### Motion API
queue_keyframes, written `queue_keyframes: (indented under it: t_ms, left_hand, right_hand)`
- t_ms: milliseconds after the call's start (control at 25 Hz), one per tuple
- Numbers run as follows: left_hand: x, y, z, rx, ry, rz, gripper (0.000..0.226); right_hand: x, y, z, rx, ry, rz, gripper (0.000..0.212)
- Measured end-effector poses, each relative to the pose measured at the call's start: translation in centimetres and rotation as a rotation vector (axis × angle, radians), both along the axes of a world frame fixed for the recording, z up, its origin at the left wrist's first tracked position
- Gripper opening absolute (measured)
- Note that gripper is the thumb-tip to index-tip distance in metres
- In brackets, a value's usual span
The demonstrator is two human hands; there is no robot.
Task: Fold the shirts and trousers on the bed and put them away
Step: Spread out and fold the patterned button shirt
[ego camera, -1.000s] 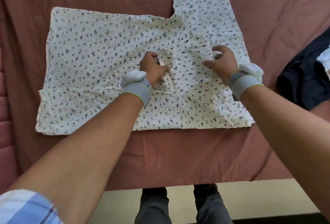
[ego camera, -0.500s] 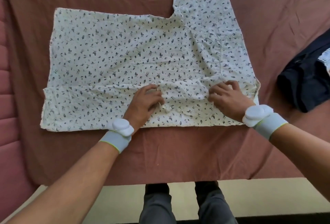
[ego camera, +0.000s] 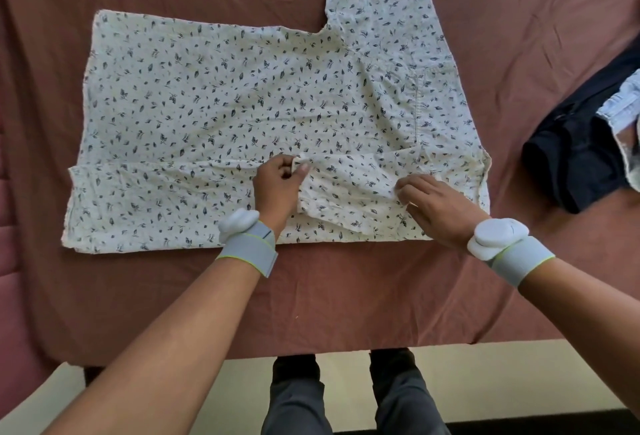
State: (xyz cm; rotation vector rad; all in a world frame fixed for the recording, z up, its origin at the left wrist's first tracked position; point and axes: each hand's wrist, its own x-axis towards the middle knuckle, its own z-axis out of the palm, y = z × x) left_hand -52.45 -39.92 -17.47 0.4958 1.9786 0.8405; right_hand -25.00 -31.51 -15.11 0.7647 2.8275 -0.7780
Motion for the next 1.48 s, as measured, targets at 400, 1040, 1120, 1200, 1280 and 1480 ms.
queue_keyframes:
  t_ms: [400, 1040, 1120, 1200, 1280, 1480]
  left_hand:
    - [0.7, -5.6, -0.8, 0.095, 0.655, -0.960, 0.103]
    - [-4.4, -8.2, -0.7, 0.110, 0.657, -1.065, 0.090]
    - [-2.3, -6.4, -1.3, 0.128, 0.666, -1.132, 0.091]
    - [-1.1, -5.6, -2.1, 0.054, 0.707, -1.194, 0.093]
    - [-0.9, -6.0, -2.5, 0.030, 0.729, -1.235, 0.099]
    - [-2.5, -8.4, -2.5, 0.094, 0.730, -1.304, 0.097]
  right_hand:
    - [-3.7, -3.0, -0.2, 0.068, -0.276, 0.064, 0.089]
    - [-0.6, -3.9, 0.0, -0.397, 0.091, -1.272, 0.046]
    - [0.3, -3.7, -0.6, -0.423, 0.081, -1.268, 0.044]
    - [1.6, -3.5, -0.8, -0.445, 0.029, -1.264, 0.042]
    - [2.1, -3.4, -0.7, -0.447, 0.020, -1.275, 0.041]
    - [0.9, -2.7, -0.4, -0.364, -0.042, -1.310, 0.039]
